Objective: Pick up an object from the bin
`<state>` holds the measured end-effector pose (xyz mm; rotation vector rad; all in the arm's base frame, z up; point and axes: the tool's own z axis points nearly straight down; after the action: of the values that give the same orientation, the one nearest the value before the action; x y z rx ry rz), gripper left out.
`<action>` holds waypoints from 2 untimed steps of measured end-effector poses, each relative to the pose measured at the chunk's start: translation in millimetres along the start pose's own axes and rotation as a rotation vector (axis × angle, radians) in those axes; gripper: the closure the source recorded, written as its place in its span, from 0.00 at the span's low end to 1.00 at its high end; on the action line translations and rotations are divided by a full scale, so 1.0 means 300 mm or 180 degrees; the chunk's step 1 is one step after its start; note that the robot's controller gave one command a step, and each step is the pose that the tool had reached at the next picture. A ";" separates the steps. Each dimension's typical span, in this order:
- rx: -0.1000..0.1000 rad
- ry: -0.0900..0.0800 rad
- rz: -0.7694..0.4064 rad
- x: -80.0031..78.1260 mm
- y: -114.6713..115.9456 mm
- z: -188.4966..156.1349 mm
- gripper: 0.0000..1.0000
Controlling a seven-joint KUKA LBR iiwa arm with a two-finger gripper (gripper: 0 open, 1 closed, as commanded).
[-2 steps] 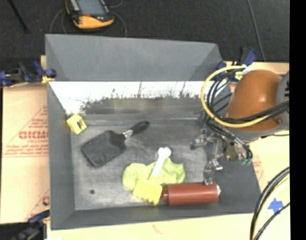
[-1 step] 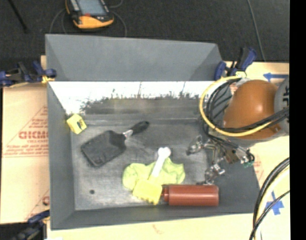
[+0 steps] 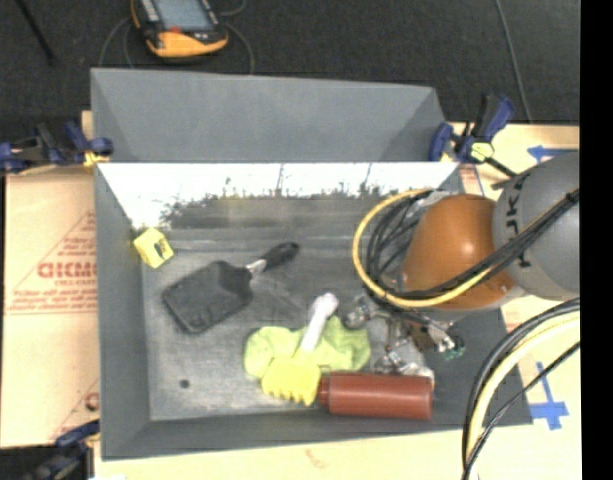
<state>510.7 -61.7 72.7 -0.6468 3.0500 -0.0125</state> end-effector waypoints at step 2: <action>-0.0049 0.0030 -0.1907 0.017 -0.018 -0.034 0.00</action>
Offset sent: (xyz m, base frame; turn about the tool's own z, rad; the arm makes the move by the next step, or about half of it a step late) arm 0.0000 0.0000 0.0000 0.0000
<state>508.1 -68.8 82.8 -1.5256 2.7369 -0.0026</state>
